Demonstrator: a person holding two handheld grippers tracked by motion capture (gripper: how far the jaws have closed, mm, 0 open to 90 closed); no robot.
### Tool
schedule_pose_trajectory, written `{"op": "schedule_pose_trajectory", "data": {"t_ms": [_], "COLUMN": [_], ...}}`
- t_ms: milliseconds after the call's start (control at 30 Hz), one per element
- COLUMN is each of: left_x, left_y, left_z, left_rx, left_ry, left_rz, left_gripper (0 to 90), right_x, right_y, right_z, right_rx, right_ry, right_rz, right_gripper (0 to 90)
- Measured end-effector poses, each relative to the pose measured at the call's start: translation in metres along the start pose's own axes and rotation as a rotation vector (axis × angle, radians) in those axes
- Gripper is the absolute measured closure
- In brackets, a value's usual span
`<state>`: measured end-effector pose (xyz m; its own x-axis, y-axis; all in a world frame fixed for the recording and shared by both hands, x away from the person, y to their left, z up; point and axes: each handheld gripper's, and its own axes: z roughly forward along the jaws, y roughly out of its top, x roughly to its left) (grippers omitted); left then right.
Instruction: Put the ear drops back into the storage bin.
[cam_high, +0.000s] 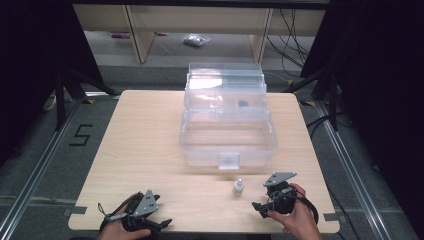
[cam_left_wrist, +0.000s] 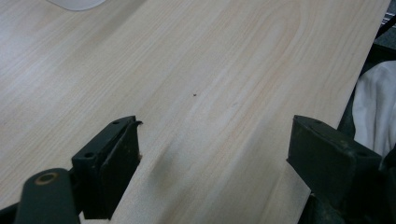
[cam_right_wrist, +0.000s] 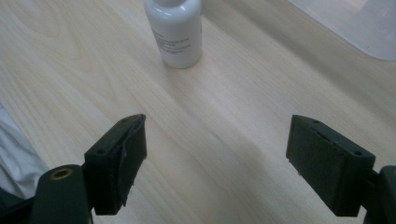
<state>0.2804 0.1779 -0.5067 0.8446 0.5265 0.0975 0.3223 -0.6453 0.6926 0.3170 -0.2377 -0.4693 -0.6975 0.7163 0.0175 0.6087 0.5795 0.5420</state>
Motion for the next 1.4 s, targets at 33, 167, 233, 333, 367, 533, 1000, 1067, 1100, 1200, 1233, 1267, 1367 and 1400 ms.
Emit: {"op": "schedule_pose_trajectory", "data": {"t_ms": [33,167,233,333,367,533,1000,1067,1100,1200,1233,1267,1367,1400], "left_x": [0.0,0.0,0.0,0.0,0.0,0.0,0.0,-0.001,-0.001,0.0,0.0,0.0,0.001,0.001], "left_y": [0.0,0.0,0.0,0.0,0.0,0.0,-0.001,-0.001,-0.001,-0.001,-0.001,-0.001,-0.001,-0.001], "left_z": [0.0,0.0,0.0,0.0,0.0,0.0,0.0,-0.001,-0.001,-0.001,-0.001,-0.001,0.0,0.0], "left_rx": [0.0,0.0,-0.002,-0.001,-0.002,-0.001,-0.003,-0.019,-0.021,-0.01,-0.009,-0.008,-0.004,-0.002], "left_ry": [0.001,0.001,0.0,0.003,0.004,0.004,0.003,-0.004,-0.002,0.001,0.004,0.004,0.009,0.007], "left_rz": [0.0,0.0,0.0,0.0,-0.001,-0.001,-0.02,-0.024,-0.027,-0.011,-0.007,-0.008,-0.005,-0.003], "left_gripper": [16.3,16.3,16.3,16.3,16.3,16.3,16.3,16.3,16.3,16.3,16.3,16.3,16.3,16.3], "right_x": [0.0,0.005,0.007,0.011,0.011,0.013,0.02,0.019,0.02,0.022,0.023,0.022,0.022,0.023], "right_y": [0.001,0.008,0.012,0.019,0.021,0.034,0.062,0.065,0.066,0.07,0.071,0.072,0.075,0.077], "right_z": [0.0,0.0,0.002,0.002,0.003,0.004,0.015,0.017,0.017,0.019,0.02,0.021,0.022,0.023], "right_rx": [0.0,0.022,0.029,0.05,0.049,0.076,0.15,0.161,0.166,0.174,0.183,0.185,0.203,0.209], "right_ry": [0.008,0.023,0.021,0.018,0.024,0.011,0.018,0.01,0.007,0.025,0.025,0.018,0.025,0.026], "right_rz": [-0.007,-0.021,-0.036,-0.047,-0.068,-0.124,-0.214,-0.249,-0.246,-0.241,-0.231,-0.242,-0.258,-0.251], "right_gripper": [21.1,21.5,22.1,23.5,23.6,25.2,30.4,32.1,32.7,33.8,34.0,34.3,36.4,37.2]}}
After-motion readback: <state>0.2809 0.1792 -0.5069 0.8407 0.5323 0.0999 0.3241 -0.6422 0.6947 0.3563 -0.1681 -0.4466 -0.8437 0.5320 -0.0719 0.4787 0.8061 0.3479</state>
